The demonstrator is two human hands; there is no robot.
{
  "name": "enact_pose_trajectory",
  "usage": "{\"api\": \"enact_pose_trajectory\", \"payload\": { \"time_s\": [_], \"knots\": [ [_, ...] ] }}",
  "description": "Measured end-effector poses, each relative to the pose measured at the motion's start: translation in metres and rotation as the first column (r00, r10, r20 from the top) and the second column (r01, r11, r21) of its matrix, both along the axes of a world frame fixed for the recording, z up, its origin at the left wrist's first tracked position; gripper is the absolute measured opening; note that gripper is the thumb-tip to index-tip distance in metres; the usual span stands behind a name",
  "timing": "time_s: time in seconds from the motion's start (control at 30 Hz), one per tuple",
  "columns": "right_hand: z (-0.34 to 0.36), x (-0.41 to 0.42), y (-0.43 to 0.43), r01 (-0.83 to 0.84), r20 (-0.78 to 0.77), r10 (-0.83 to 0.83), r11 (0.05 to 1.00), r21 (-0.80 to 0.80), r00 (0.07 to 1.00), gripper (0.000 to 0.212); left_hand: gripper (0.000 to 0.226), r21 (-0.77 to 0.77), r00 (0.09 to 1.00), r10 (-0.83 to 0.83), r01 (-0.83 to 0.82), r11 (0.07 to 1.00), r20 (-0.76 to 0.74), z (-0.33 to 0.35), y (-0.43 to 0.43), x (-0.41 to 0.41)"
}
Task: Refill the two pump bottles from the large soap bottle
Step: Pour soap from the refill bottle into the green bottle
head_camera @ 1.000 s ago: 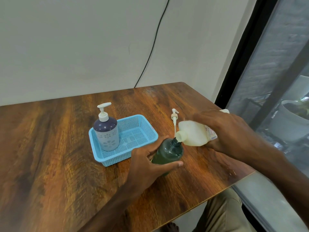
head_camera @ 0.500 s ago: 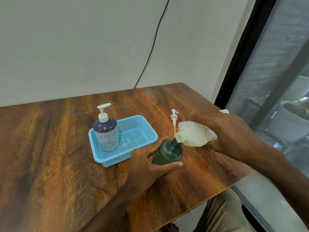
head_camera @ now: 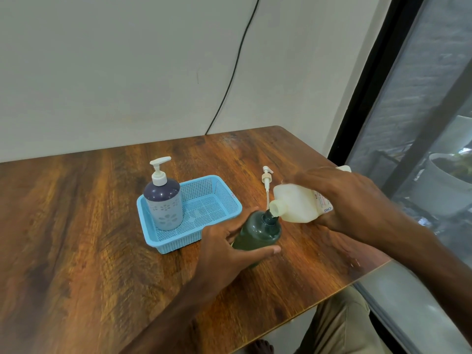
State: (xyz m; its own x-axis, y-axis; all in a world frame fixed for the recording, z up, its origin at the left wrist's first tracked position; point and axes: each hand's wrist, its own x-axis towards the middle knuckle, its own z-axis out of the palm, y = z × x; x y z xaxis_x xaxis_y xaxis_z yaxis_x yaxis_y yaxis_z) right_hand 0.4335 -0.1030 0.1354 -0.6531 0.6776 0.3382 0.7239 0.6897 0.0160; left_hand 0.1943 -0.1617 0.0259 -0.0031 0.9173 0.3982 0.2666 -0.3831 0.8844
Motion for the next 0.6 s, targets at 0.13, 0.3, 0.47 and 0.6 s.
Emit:
{"api": "enact_pose_trajectory", "payload": {
  "time_s": [0.13, 0.3, 0.47, 0.6],
  "knots": [
    [0.0018, -0.0004, -0.0005, 0.005, 0.004, -0.005, 1.0, -0.001, 1.0, 0.082, 0.074, -0.002, 1.0, -0.002, 0.002, 1.0, -0.001, 0.0013, -0.0005, -0.0001],
    [0.0019, -0.0013, -0.0017, -0.012, 0.005, 0.012, 1.0, 0.023, 1.0, 0.083, 0.075, 0.007, 1.0, 0.006, -0.006, 1.0, -0.022, 0.0019, -0.0011, -0.0004],
    [0.0002, -0.0007, 0.0001, -0.045, -0.025, 0.046, 0.997, 0.062, 0.999, 0.086, 0.077, 0.003, 1.0, 0.004, -0.004, 1.0, -0.018, 0.0017, -0.0006, -0.0005],
    [-0.0019, 0.0007, 0.0012, -0.042, -0.033, 0.043, 0.998, 0.052, 0.999, 0.084, 0.076, 0.003, 1.0, 0.002, -0.002, 1.0, -0.011, 0.0016, -0.0007, -0.0003]
  ]
}}
